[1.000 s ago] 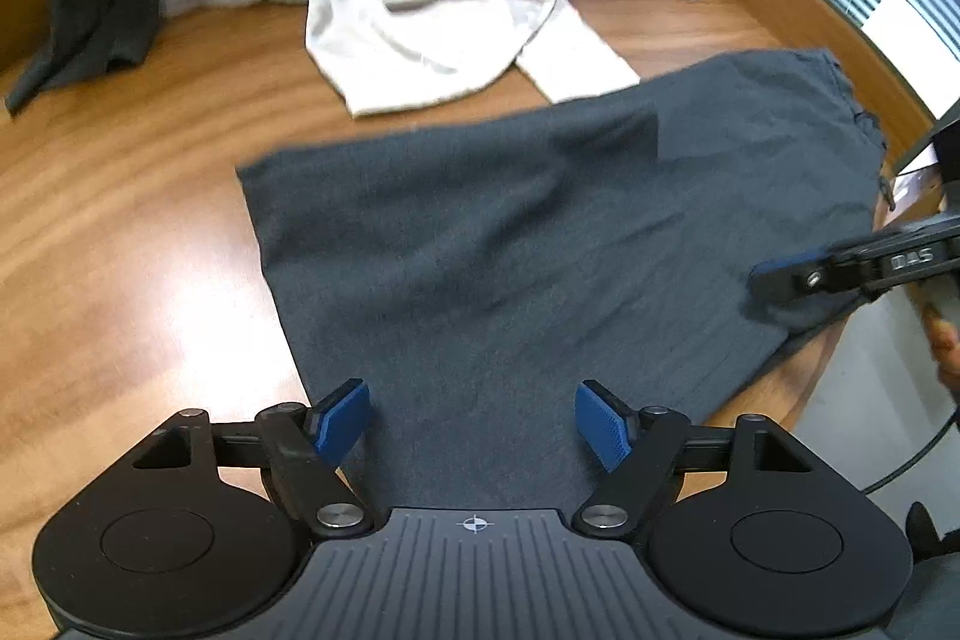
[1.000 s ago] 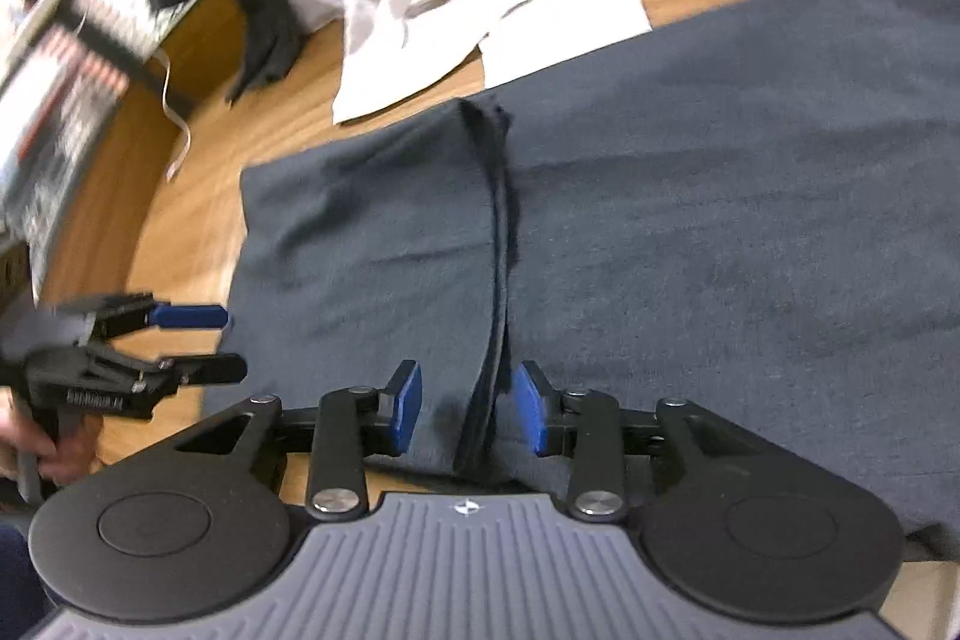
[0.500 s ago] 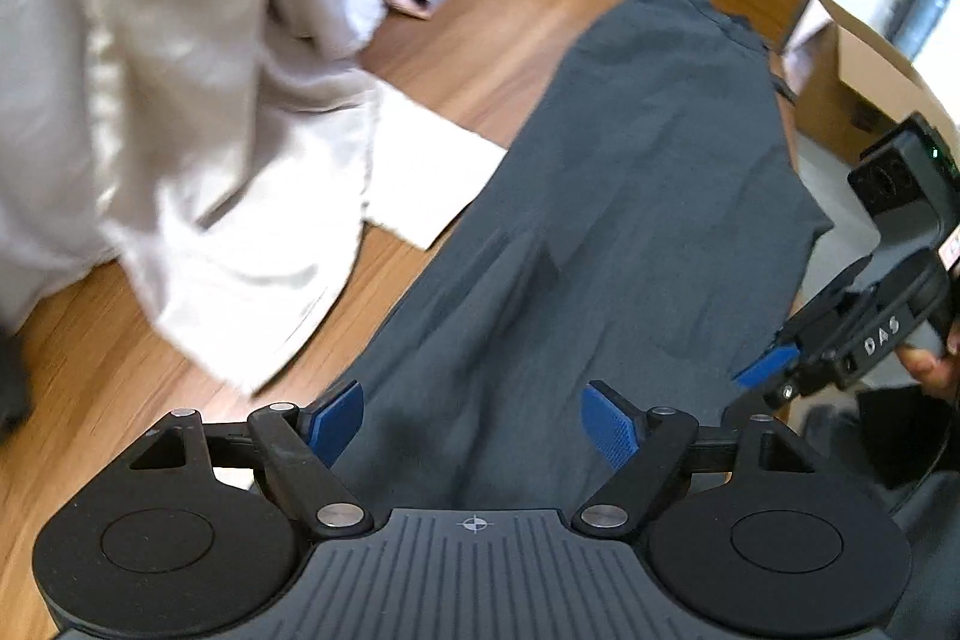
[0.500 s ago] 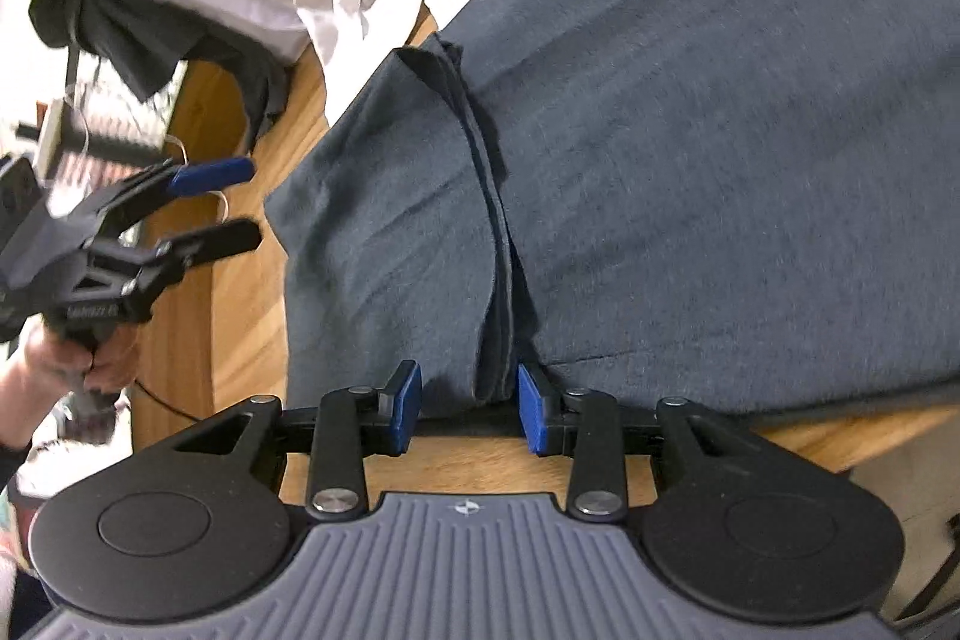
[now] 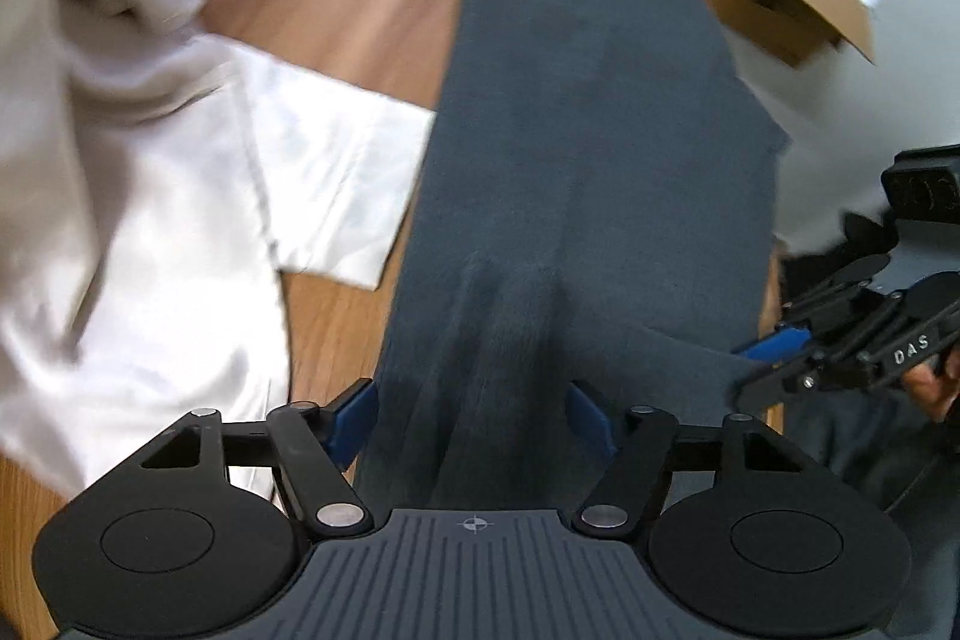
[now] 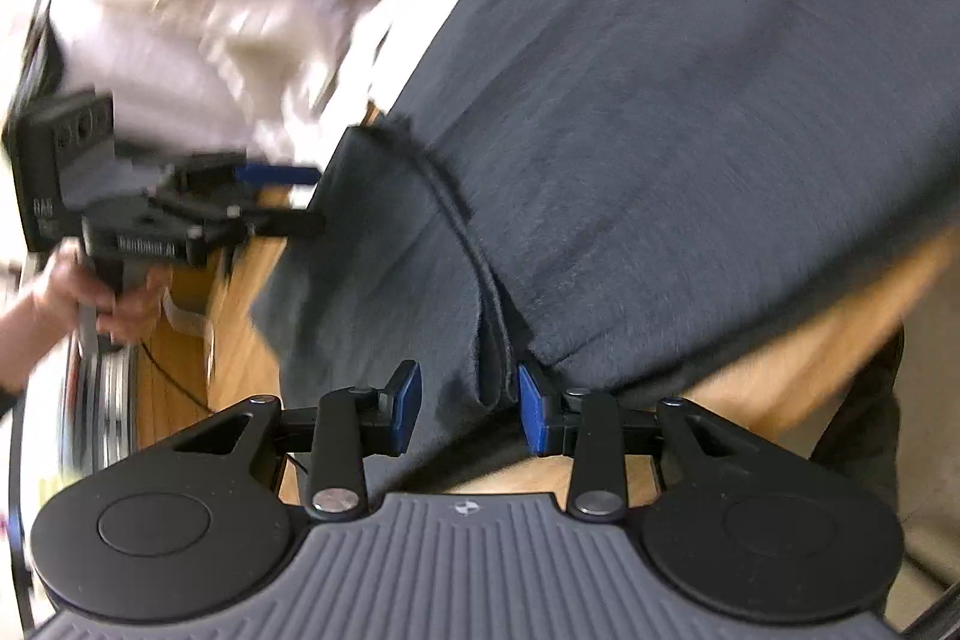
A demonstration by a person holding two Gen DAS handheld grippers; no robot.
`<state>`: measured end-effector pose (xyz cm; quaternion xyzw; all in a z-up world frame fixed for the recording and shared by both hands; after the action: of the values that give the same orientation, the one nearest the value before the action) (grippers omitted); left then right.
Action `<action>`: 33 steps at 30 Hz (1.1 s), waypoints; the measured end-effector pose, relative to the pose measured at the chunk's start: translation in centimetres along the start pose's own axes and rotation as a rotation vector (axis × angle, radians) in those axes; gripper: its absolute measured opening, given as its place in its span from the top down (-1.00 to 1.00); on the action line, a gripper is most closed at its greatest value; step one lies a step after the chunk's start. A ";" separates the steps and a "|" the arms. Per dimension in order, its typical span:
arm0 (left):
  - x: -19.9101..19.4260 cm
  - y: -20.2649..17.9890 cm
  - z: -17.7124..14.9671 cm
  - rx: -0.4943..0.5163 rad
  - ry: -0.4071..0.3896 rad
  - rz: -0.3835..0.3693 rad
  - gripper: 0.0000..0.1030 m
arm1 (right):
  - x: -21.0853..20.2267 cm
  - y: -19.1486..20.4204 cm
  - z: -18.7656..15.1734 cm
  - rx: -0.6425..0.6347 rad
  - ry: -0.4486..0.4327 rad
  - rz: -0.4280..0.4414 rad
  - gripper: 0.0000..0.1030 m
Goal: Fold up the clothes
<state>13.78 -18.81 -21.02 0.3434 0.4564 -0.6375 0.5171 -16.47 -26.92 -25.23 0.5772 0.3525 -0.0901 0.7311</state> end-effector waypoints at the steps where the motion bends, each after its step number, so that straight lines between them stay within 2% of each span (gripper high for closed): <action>1: 0.2 0.2 0.2 0.022 0.000 -0.024 -0.26 | -0.2 -0.1 -0.6 0.033 -0.042 -0.004 0.21; 4: 1.0 0.8 0.5 0.078 0.007 -0.096 -0.21 | -0.8 -0.5 -2.4 0.134 -0.166 -0.015 0.18; 7: 1.8 1.6 0.6 0.109 0.018 -0.144 -0.19 | -0.2 -0.1 -4.2 0.202 -0.253 -0.019 0.18; 12: 2.2 2.9 0.3 0.100 0.023 -0.238 -0.13 | 1.1 0.7 -7.1 0.304 -0.382 -0.027 0.18; 15: 1.9 3.2 0.0 0.110 0.019 -0.277 0.13 | 2.0 1.3 -8.1 0.330 -0.423 -0.041 0.21; 17: 1.7 3.5 -0.1 0.109 0.013 -0.298 0.32 | 1.9 1.4 -8.4 0.343 -0.438 -0.065 0.36; 18: 1.6 3.5 -0.1 0.115 0.005 -0.307 0.34 | 1.9 1.4 -8.4 0.351 -0.441 -0.072 0.38; 21: 1.3 3.1 -0.5 0.134 -0.023 -0.327 0.35 | 2.0 1.5 -8.5 0.373 -0.449 -0.091 0.72; 22: 1.3 3.0 -0.6 0.137 -0.030 -0.329 0.42 | 2.1 1.5 -8.5 0.376 -0.449 -0.099 0.80; 23: 1.2 2.8 -0.7 0.146 -0.039 -0.325 0.65 | 2.3 1.6 -8.4 0.375 -0.450 -0.102 0.83; 25: 1.0 2.5 -0.9 0.158 -0.063 -0.314 0.85 | 2.3 1.9 -8.3 0.360 -0.454 -0.116 0.85; 29: -1.1 2.2 -1.0 0.158 -0.150 -0.303 0.90 | 1.2 3.8 -7.9 0.299 -0.497 -0.124 0.86; 33: -3.8 2.1 0.7 0.126 -0.248 -0.326 0.90 | -1.3 6.2 -6.7 0.203 -0.573 -0.147 0.86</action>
<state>16.67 -18.29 -17.75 0.2155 0.3981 -0.7773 0.4369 -16.80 -19.15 -20.15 0.5714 0.1621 -0.3366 0.7307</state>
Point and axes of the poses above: each gripper's, at about its wrist camera, not at the fingertips, and x roughly the way its jaws point, y to its left, z to its top, the point moved 1 cm from there along x, roughly the way its jaws point, and after that the axes turned 6 degrees about x, right-handed, at the moved point
